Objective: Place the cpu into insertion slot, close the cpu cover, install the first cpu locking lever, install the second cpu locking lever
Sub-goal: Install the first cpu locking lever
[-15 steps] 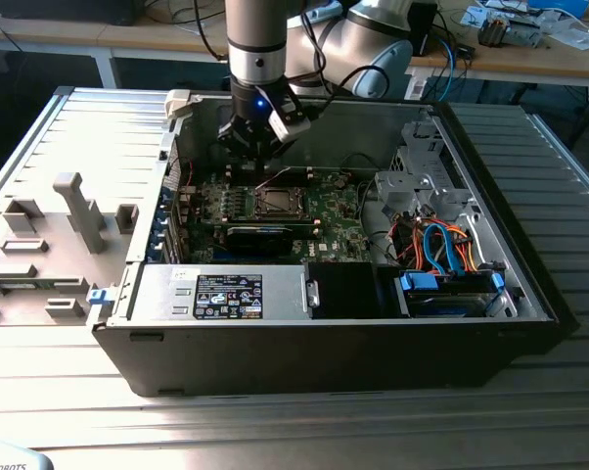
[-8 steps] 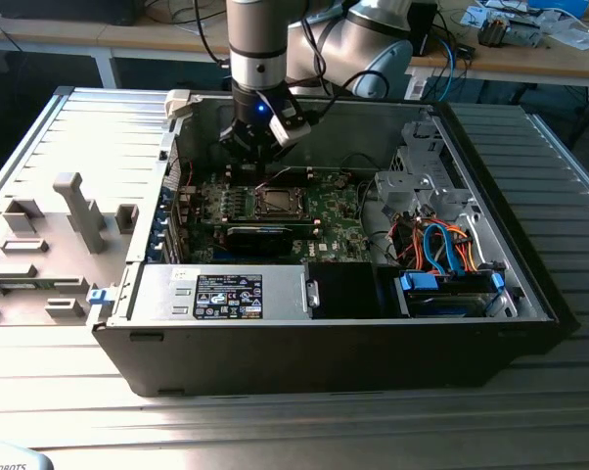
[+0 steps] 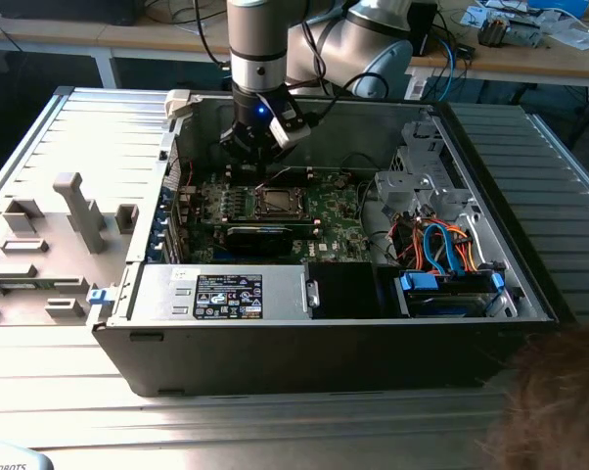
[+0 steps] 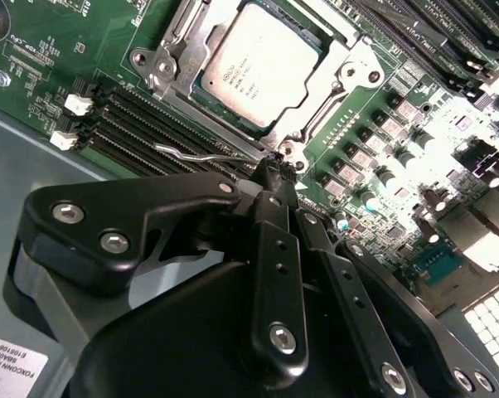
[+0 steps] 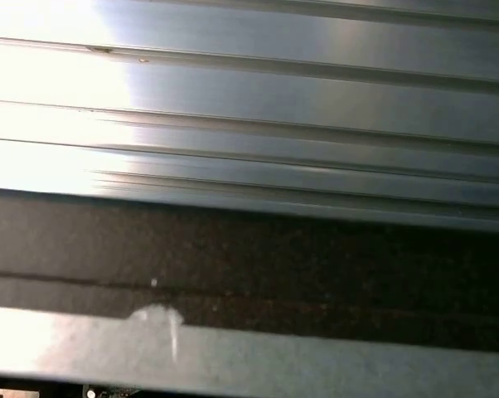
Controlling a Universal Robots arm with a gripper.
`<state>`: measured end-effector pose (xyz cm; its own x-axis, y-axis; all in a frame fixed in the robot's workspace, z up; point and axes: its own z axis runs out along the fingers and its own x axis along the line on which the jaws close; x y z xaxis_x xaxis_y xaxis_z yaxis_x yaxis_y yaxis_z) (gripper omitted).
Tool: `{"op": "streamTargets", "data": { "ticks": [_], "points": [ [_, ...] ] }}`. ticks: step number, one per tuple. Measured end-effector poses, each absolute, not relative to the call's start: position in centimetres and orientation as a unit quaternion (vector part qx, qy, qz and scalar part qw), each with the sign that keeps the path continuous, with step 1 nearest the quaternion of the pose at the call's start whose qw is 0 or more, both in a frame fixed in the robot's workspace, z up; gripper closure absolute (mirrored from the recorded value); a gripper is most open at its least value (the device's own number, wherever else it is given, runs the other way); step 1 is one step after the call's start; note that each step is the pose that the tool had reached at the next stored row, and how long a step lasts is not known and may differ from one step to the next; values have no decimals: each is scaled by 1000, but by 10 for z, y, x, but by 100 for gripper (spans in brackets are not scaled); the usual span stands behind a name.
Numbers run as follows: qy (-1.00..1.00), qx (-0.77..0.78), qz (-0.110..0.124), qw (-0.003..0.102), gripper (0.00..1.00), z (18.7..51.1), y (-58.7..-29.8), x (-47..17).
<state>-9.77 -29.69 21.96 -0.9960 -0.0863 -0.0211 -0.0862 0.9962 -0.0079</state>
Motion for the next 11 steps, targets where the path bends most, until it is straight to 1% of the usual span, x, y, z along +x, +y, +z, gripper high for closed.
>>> {"op": "streamTargets", "data": {
  "ticks": [11],
  "points": [
    [999,-43,-3,11,89,214,-297,-98]
  ]
}}
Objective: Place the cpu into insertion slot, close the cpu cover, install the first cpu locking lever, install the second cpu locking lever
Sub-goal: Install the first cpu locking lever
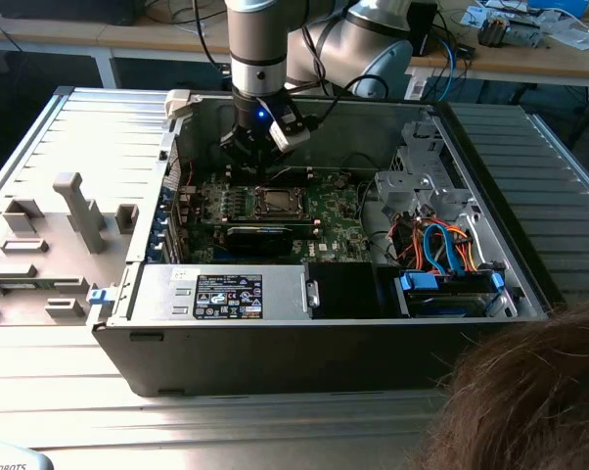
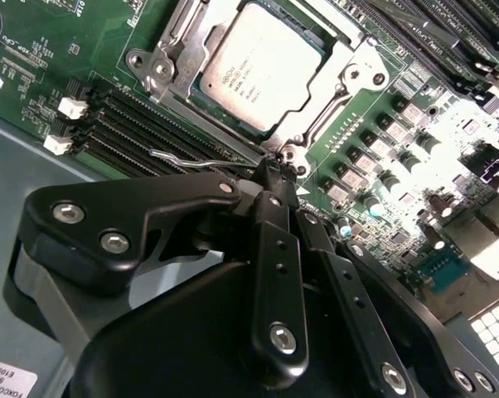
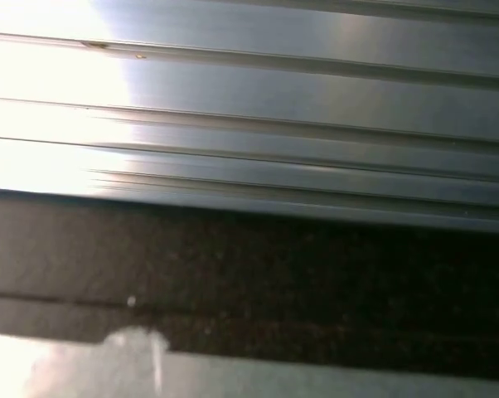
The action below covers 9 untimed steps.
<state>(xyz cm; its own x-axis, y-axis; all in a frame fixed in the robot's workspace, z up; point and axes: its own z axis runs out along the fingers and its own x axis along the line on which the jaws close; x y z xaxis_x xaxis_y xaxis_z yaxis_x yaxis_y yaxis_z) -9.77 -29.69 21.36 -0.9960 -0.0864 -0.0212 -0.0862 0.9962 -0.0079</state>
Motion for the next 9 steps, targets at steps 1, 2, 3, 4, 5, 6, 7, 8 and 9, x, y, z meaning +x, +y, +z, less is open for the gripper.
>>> {"op": "streamTargets", "data": {
  "ticks": [1,2,3,4,5,6,7,8,9],
  "points": [
    [999,-43,-4,11,89,213,-297,-98],
    [999,-43,-4,11,89,213,-297,-98],
    [999,-43,-4,11,89,212,-297,-97],
    [999,-43,-4,11,89,212,-297,-97],
    [999,-43,-4,11,89,211,-297,-97],
    [999,-43,-4,11,89,211,-297,-97],
    [999,-43,-4,11,89,210,-297,-96],
    [999,-43,-4,11,89,210,-297,-96],
    [999,-43,-4,11,89,209,-297,-96]
  ]
}}
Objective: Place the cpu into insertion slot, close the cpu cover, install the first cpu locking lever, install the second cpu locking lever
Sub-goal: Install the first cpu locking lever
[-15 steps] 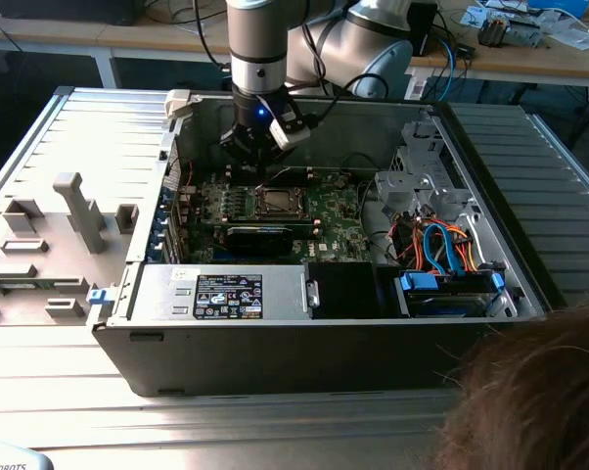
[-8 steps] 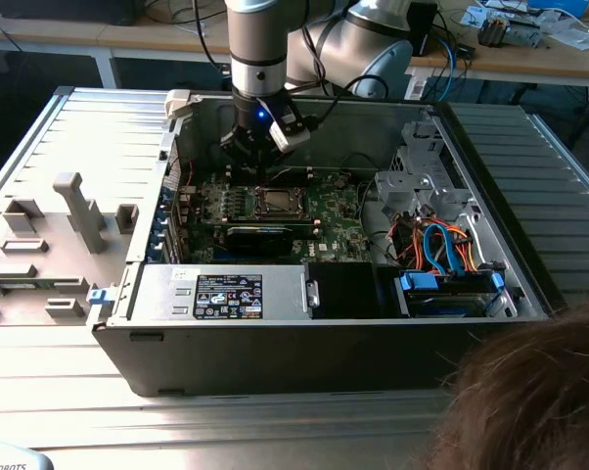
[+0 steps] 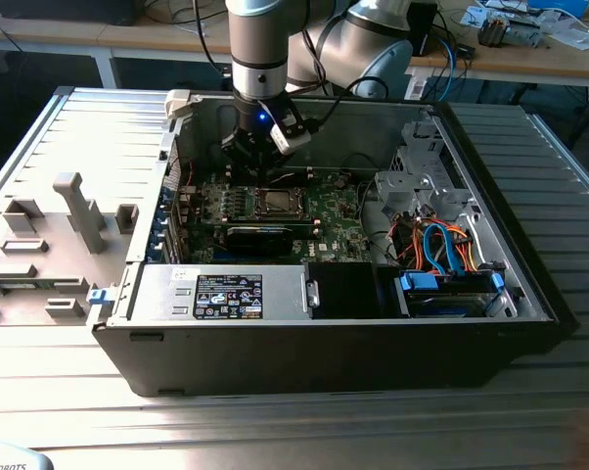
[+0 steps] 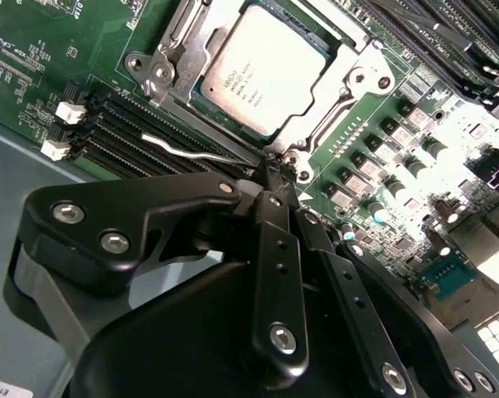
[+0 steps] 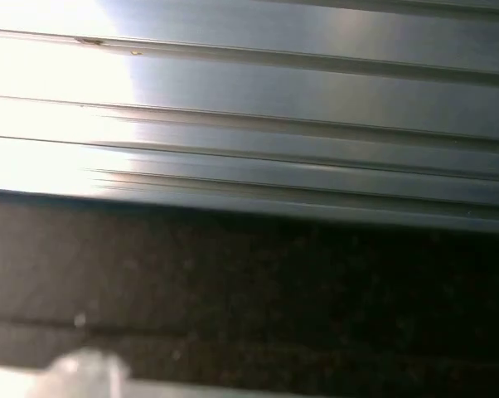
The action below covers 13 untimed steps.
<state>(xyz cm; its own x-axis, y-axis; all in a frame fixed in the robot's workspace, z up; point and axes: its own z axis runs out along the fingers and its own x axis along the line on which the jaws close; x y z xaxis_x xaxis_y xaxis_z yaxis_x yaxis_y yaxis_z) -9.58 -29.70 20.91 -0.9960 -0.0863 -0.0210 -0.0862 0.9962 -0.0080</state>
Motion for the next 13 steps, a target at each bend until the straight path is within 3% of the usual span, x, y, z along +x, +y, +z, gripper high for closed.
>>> {"op": "streamTargets", "data": {
  "ticks": [10,13],
  "points": [
    [999,-43,-2,11,89,206,-297,-91],
    [999,-43,13,11,89,206,-297,-88]
  ]
}}
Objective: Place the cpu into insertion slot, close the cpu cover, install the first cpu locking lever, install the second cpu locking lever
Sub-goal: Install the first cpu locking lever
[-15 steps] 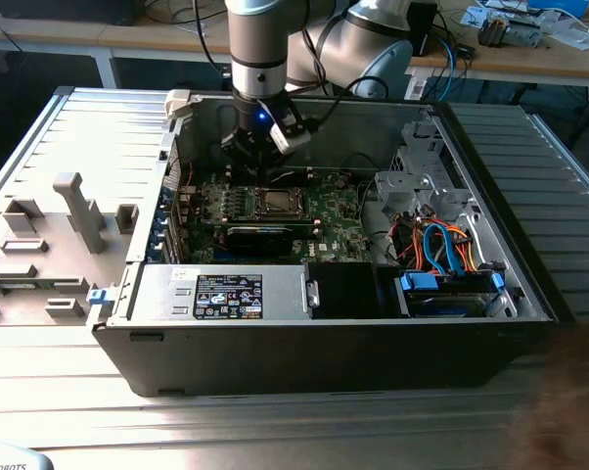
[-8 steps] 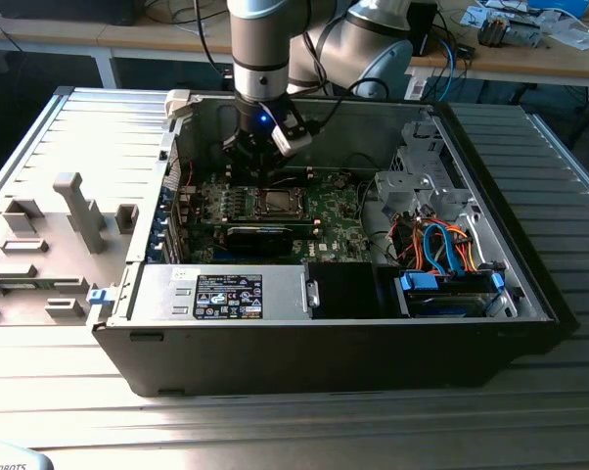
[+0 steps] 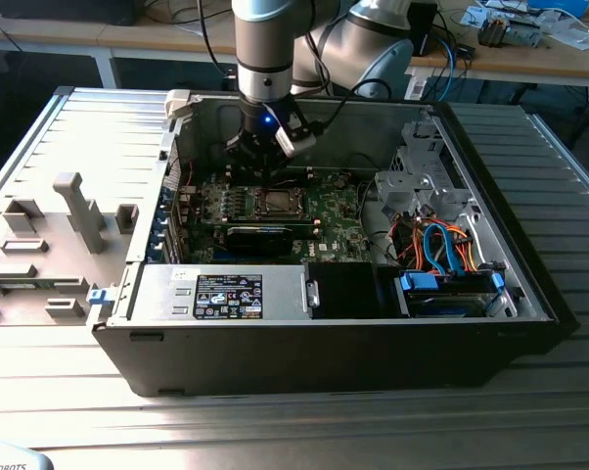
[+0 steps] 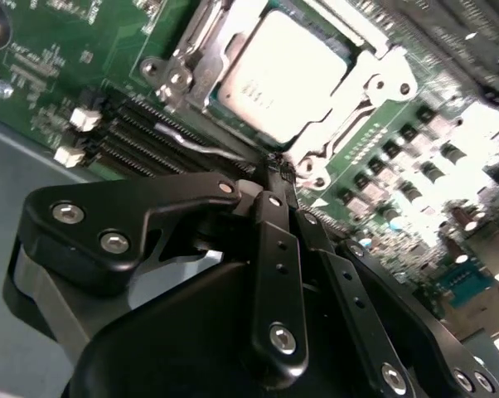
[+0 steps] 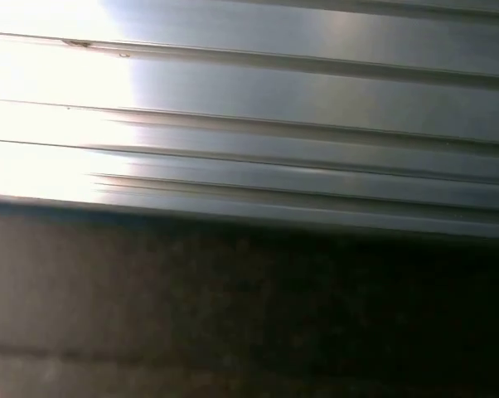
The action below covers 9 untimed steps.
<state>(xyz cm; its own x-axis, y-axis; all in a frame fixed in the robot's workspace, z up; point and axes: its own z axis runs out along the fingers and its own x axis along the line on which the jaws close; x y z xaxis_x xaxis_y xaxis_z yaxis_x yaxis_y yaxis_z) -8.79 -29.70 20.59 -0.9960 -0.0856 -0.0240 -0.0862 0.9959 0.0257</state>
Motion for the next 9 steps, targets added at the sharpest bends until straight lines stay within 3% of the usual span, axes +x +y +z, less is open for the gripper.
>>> {"op": "streamTargets", "data": {
  "ticks": [2,9],
  "points": [
    [999,-43,26,12,89,206,-298,-86],
    [999,-43,28,12,89,211,-301,-85]
  ]
}}
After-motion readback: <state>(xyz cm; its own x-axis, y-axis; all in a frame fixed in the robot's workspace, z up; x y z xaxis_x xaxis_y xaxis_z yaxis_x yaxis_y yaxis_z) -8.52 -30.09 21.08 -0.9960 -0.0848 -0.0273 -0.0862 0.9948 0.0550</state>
